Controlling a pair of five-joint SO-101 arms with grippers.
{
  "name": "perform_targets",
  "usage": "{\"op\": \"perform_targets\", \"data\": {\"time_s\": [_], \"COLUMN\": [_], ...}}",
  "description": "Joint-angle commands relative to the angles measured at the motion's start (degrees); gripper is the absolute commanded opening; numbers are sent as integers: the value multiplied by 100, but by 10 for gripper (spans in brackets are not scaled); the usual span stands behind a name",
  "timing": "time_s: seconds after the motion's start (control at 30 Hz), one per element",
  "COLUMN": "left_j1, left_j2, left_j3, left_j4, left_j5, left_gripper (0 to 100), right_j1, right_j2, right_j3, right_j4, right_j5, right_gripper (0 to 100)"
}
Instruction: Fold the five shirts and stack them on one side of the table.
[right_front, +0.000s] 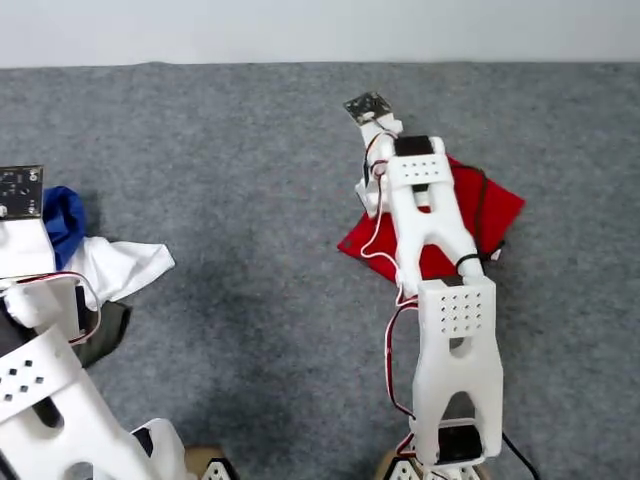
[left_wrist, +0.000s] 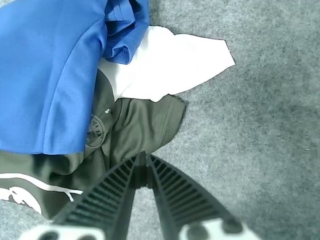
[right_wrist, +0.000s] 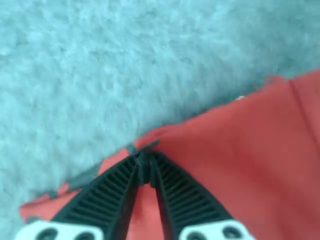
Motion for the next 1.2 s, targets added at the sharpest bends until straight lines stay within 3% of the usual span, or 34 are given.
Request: {"op": "perform_targets", "data": {"time_s": [0.0,0.2,0.47,0.8,0.97,1.17], "left_j1": [-9,-9,-9,-9,0,0], "left_j2": [-88,-88,-88,-88,-88,-88], "left_j3": [-13,-22,-31,-22,-22,-22], "left_j4": [114,114,114,123,123,123], "left_j5": [-53,-53,-53,-53,-53,-62], "left_gripper": [6,6,6,6,6,6], "right_j1": [-215,-444,-101,251,743,1209], "right_j2": [22,-673,-1710,-2246,-2255,-2246], "right_j3": [-325,-466,-475,-475,-475,-448], "right_j4": [-303,207,1736,3204,3222,3231], "right_j5": [-70,-70,-149,-1644,-2840,-3367], "right_gripper": [10,10,10,16,16,45]}}
